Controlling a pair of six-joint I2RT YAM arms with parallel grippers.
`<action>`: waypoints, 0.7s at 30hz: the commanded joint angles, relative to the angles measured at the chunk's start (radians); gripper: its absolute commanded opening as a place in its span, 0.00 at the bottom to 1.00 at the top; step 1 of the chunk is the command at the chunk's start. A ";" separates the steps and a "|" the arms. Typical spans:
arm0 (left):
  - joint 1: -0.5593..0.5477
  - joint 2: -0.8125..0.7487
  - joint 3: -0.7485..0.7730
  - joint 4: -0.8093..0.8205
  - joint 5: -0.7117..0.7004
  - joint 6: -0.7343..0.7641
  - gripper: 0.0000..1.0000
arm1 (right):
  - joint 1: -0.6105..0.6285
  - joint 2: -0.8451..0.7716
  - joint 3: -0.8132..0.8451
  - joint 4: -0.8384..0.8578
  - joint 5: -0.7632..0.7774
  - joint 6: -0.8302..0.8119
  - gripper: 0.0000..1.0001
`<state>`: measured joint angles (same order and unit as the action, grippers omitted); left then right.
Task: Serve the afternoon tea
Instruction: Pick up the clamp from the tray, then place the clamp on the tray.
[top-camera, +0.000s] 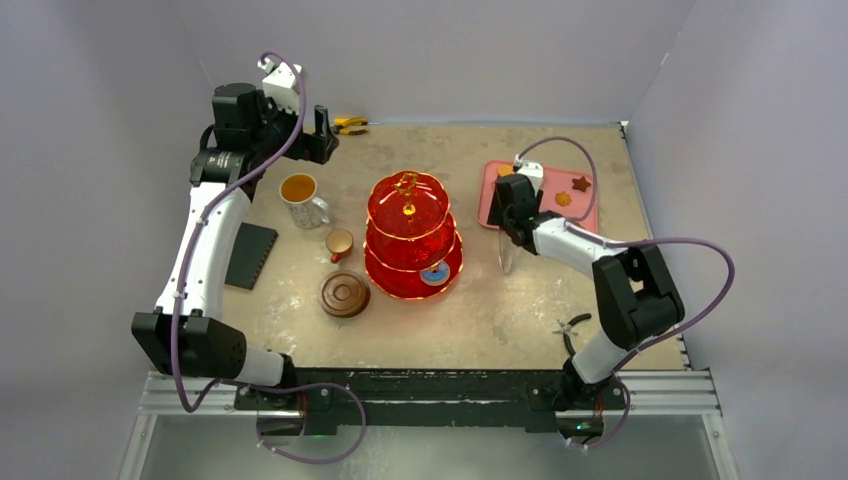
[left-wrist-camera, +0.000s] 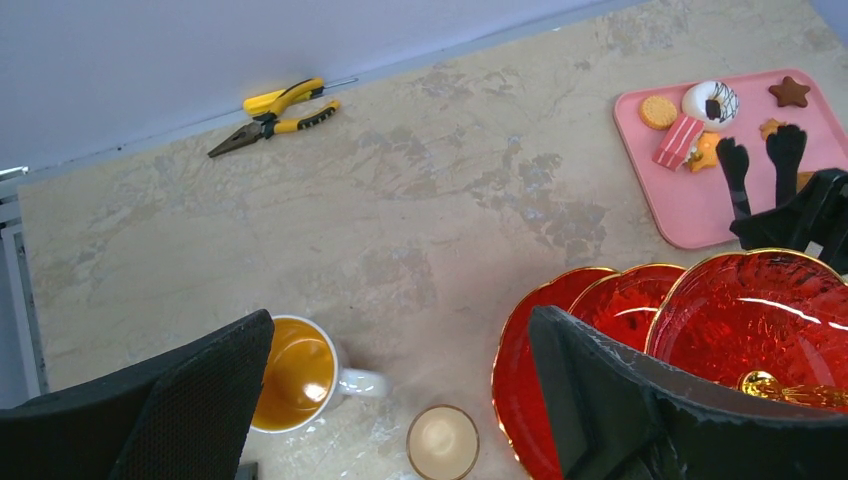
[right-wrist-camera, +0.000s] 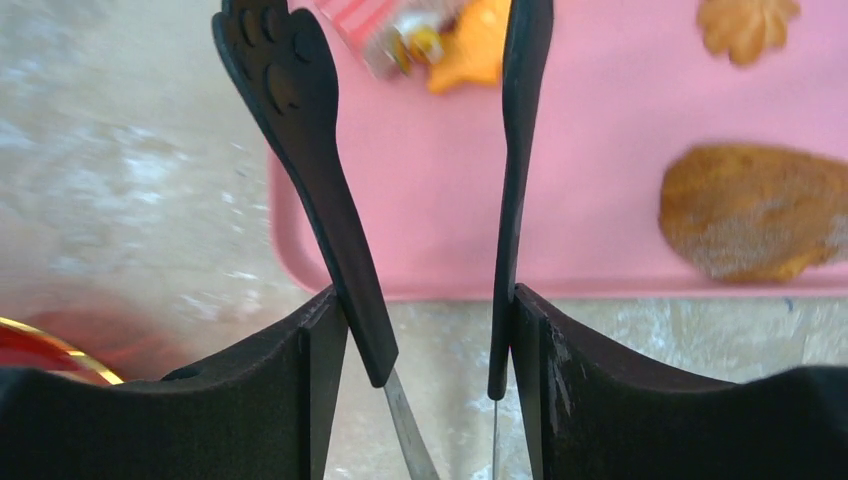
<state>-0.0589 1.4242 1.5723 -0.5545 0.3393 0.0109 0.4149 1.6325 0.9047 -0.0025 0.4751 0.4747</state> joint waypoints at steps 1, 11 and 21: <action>0.008 -0.028 0.023 0.028 0.025 -0.015 0.99 | -0.032 -0.027 0.144 -0.141 -0.112 -0.096 0.61; 0.009 -0.029 0.039 0.024 0.032 -0.015 0.98 | -0.046 0.107 0.346 -0.291 -0.263 -0.163 0.62; 0.011 -0.028 0.048 0.025 0.039 -0.018 0.98 | -0.060 0.153 0.327 -0.280 -0.267 -0.161 0.69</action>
<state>-0.0589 1.4242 1.5810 -0.5552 0.3557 0.0105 0.3660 1.8046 1.2392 -0.3088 0.2131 0.3237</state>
